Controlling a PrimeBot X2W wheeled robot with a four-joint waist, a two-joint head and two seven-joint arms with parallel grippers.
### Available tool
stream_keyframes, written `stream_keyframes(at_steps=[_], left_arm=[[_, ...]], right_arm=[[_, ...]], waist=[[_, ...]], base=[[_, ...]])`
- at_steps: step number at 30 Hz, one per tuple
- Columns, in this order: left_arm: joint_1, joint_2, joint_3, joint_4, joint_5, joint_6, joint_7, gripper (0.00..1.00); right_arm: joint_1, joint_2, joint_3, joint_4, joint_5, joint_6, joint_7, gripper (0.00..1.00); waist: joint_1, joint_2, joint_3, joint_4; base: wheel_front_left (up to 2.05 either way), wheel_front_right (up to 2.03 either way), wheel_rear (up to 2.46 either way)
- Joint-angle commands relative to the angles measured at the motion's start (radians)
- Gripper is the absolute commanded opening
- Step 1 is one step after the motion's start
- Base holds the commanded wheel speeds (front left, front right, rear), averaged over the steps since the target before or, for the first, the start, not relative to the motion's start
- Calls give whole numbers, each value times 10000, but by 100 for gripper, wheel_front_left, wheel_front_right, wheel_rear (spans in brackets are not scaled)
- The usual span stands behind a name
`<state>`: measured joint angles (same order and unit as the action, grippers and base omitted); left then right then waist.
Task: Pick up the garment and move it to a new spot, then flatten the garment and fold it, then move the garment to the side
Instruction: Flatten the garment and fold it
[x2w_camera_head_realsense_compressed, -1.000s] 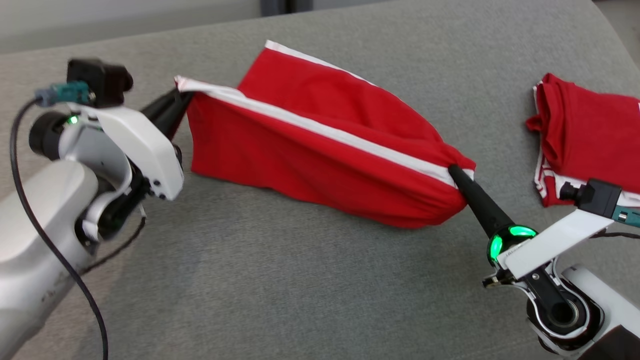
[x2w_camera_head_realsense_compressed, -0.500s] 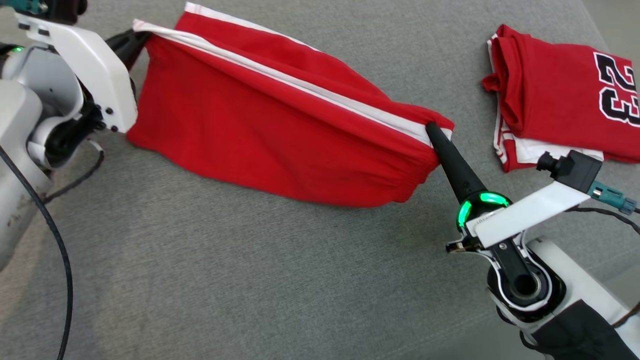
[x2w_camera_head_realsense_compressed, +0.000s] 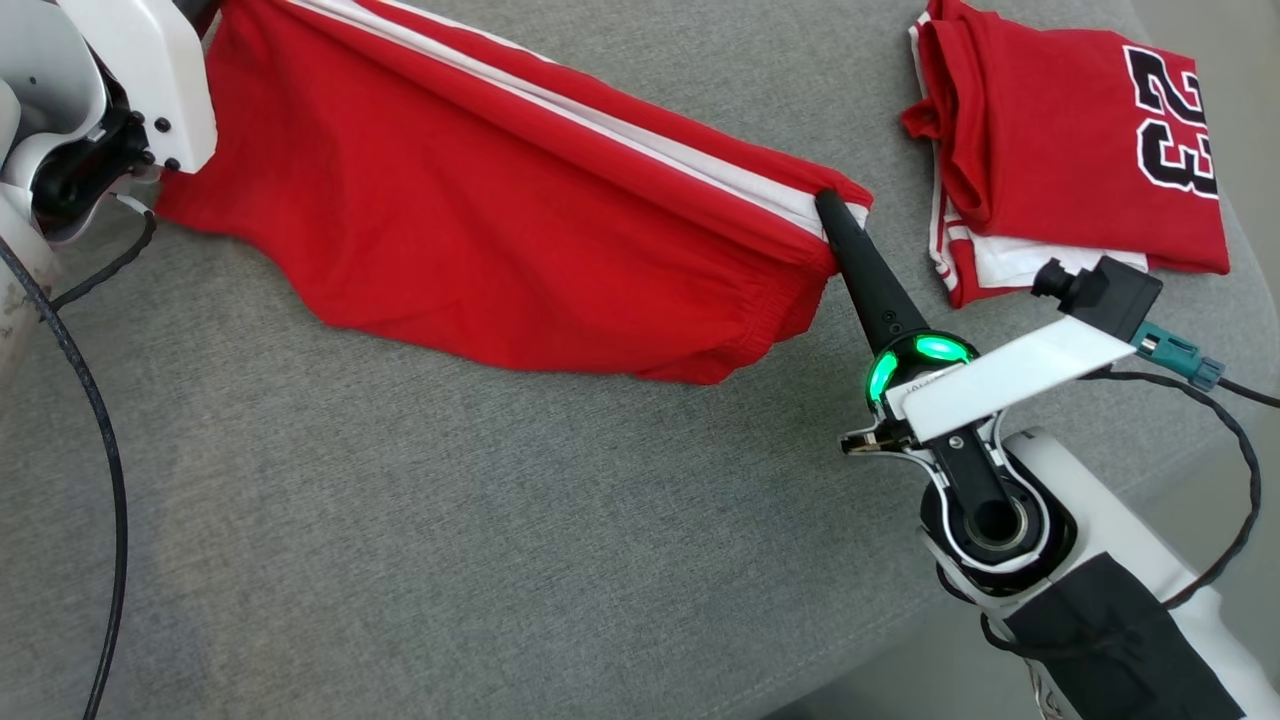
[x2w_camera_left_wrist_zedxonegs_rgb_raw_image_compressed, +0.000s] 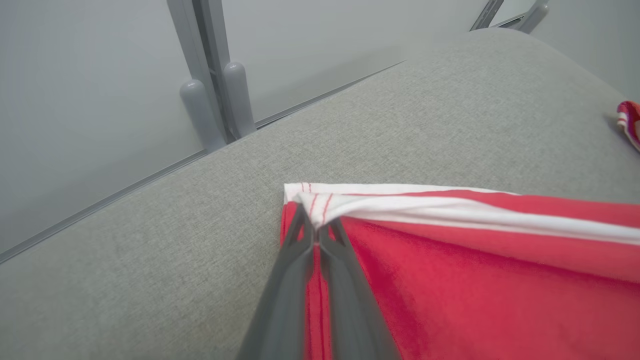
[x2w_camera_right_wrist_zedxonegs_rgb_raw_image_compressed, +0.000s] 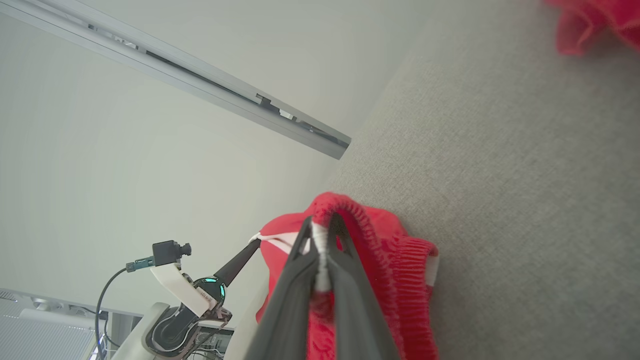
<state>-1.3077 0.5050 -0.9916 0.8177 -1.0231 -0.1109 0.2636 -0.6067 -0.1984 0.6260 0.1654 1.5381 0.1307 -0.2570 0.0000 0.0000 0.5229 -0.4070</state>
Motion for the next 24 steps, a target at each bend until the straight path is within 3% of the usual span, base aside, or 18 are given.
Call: stream_keyframes(at_steps=[1,8,10,11,12,13,14,15,16,24], left_arm=[[-182,116,6,195,60,30,-19,0],[-430,-107,-165,1092,108,-79,-116,0],[-446,-166,-190,1289,90,-106,-172,0],[-439,-194,-205,1366,75,-125,-188,11],[-440,-231,-211,1447,34,-139,-204,28],[-452,-281,-214,1499,-15,-154,-178,47],[-437,-333,-231,1537,-49,-150,-136,82],[-419,-384,-264,1558,-76,-163,-119,100],[-397,-433,-300,1563,-94,-174,-84,100],[-218,-592,-378,1425,-522,-203,-84,100]], right_arm=[[-68,-76,-41,55,-66,2,-114,0],[-419,174,254,381,-180,2,-117,0],[-507,206,366,433,-191,2,-109,13],[-554,225,401,469,-200,2,-108,22],[-596,247,415,486,-193,2,-109,28],[-644,248,458,497,-192,2,-106,42],[-665,228,505,517,-211,2,-98,50],[-685,205,543,555,-209,2,-97,87],[-718,188,573,583,-207,2,-98,100],[-857,166,597,736,-85,2,-95,100]], waist=[[0,0,47,-76],[0,0,121,-289],[0,0,130,-297],[0,0,128,-290],[0,0,123,-274],[0,0,117,-250],[0,0,109,-224],[0,0,98,-197],[0,0,85,-168],[0,0,-98,37]], base=[[0,0,0],[0,0,0],[0,0,0],[0,0,0],[0,0,0],[0,0,0],[0,0,0],[0,0,0],[0,0,0],[0,0,0]])
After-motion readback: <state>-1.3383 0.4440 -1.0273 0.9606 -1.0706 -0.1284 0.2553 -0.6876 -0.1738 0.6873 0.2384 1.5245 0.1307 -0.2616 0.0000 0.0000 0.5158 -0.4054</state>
